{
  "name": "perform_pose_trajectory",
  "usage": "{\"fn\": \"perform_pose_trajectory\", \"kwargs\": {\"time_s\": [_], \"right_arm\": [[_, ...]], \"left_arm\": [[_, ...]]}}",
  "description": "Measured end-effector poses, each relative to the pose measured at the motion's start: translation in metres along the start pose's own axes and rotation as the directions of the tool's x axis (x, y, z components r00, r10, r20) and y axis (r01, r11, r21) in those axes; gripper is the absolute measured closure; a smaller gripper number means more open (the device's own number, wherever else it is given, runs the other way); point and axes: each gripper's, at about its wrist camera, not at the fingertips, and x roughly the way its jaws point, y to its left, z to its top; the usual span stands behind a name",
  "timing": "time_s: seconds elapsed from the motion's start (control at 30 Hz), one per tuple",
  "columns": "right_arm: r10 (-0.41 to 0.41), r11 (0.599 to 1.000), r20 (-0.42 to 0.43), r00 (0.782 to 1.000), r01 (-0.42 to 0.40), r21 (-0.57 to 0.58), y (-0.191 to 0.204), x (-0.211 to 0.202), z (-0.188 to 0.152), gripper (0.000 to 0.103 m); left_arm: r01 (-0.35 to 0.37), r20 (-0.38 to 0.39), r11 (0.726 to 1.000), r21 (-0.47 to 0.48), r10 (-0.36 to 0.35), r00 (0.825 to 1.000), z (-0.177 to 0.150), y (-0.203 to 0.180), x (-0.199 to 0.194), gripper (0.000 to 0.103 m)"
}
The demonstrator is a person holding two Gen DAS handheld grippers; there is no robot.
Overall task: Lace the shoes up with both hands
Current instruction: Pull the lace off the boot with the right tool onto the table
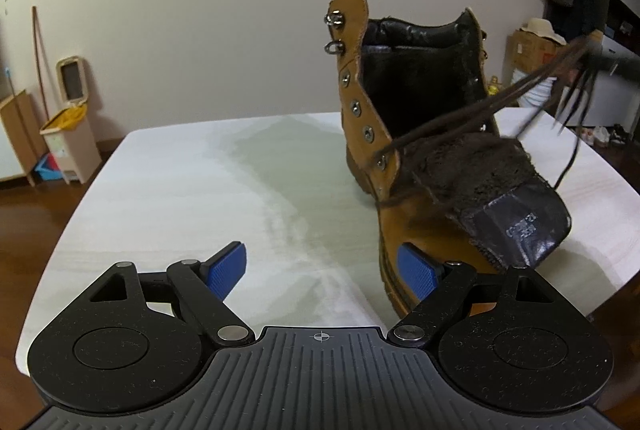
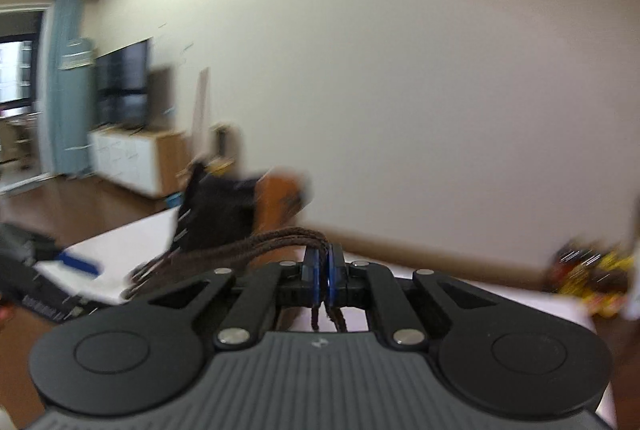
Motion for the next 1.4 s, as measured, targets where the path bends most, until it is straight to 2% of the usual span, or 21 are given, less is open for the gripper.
{"fn": "perform_pose_trajectory", "kwargs": {"time_s": [0.1, 0.2, 0.27, 0.33, 0.43, 0.53, 0.63, 0.8, 0.83, 0.93, 0.97, 1.1, 1.23, 1.3, 1.33, 1.4], "right_arm": [[-0.127, 0.992, 0.038, 0.991, 0.127, -0.001, -0.019, -0.014, 0.014, 0.098], [-0.18, 0.983, -0.015, 0.984, 0.18, 0.019, -0.039, -0.014, 0.013, 0.097], [-0.157, 0.986, -0.07, 0.985, 0.161, 0.053, -0.047, -0.004, 0.005, 0.097], [-0.1, 0.987, -0.151, 0.984, 0.117, 0.111, -0.053, 0.015, -0.013, 0.097], [-0.02, 0.977, -0.236, 0.972, 0.069, 0.202, -0.061, 0.036, -0.035, 0.097], [0.014, 0.963, -0.288, 0.958, 0.064, 0.26, -0.07, 0.048, -0.052, 0.096], [-0.012, 0.946, -0.351, 0.936, 0.124, 0.298, -0.082, 0.063, -0.067, 0.088], [-0.126, 0.932, -0.43, 0.894, 0.255, 0.257, -0.09, 0.068, -0.085, 0.086], [-0.142, 0.928, -0.443, 0.885, 0.275, 0.253, -0.092, 0.069, -0.088, 0.082], [-0.165, 0.914, -0.474, 0.865, 0.314, 0.256, -0.101, 0.075, -0.098, 0.081], [-0.162, 0.91, -0.473, 0.866, 0.316, 0.267, -0.104, 0.071, -0.099, 0.08], [-0.076, 0.897, -0.444, 0.893, 0.256, 0.361, -0.125, 0.055, -0.101, 0.08], [-0.108, 0.891, -0.362, 0.926, 0.252, 0.377, -0.117, 0.024, -0.095, 0.079], [-0.183, 0.889, -0.328, 0.927, 0.299, 0.347, -0.11, 0.019, -0.09, 0.078], [-0.196, 0.889, -0.313, 0.929, 0.303, 0.344, -0.109, 0.02, -0.088, 0.075], [-0.151, 0.889, -0.278, 0.948, 0.254, 0.381, -0.111, 0.024, -0.083, 0.077]], "left_arm": [[0.001, 0.006, 1.0, 0.0, -0.001, 1.0, 0.001, -0.003, -0.001, 0.016], [0.006, 0.012, 1.0, 0.001, -0.006, 1.0, 0.0, -0.006, -0.003, 0.016], [0.008, 0.013, 1.0, 0.002, -0.008, 1.0, -0.001, -0.008, -0.004, 0.016], [0.009, 0.013, 1.0, 0.001, -0.009, 1.0, -0.002, -0.009, -0.004, 0.016], [0.004, 0.005, 1.0, 0.002, -0.004, 1.0, -0.003, -0.01, -0.003, 0.016], [0.003, -0.005, 1.0, 0.005, -0.003, 1.0, -0.005, -0.011, -0.001, 0.016], [0.003, -0.002, 1.0, 0.014, -0.003, 1.0, -0.006, -0.012, 0.0, 0.016], [0.002, 0.009, 1.0, 0.019, -0.003, 1.0, -0.006, -0.012, 0.002, 0.016], [0.006, 0.013, 1.0, 0.019, -0.007, 1.0, -0.005, -0.012, 0.002, 0.016], [0.015, 0.025, 0.999, 0.029, -0.016, 1.0, -0.003, -0.014, -0.001, 0.016], [0.015, 0.027, 0.999, 0.034, -0.016, 1.0, -0.002, -0.015, -0.001, 0.016], [0.01, 0.04, 0.999, 0.05, -0.012, 0.999, 0.0, -0.02, -0.005, 0.016], [-0.004, 0.049, 0.998, 0.058, 0.001, 0.999, 0.002, -0.022, -0.008, 0.016], [-0.01, 0.051, 0.998, 0.059, 0.007, 0.999, 0.004, -0.022, -0.009, 0.016], [-0.012, 0.053, 0.998, 0.06, 0.009, 0.999, 0.005, -0.022, -0.009, 0.016], [-0.014, 0.056, 0.998, 0.062, 0.011, 0.998, 0.006, -0.022, -0.009, 0.016]]}}
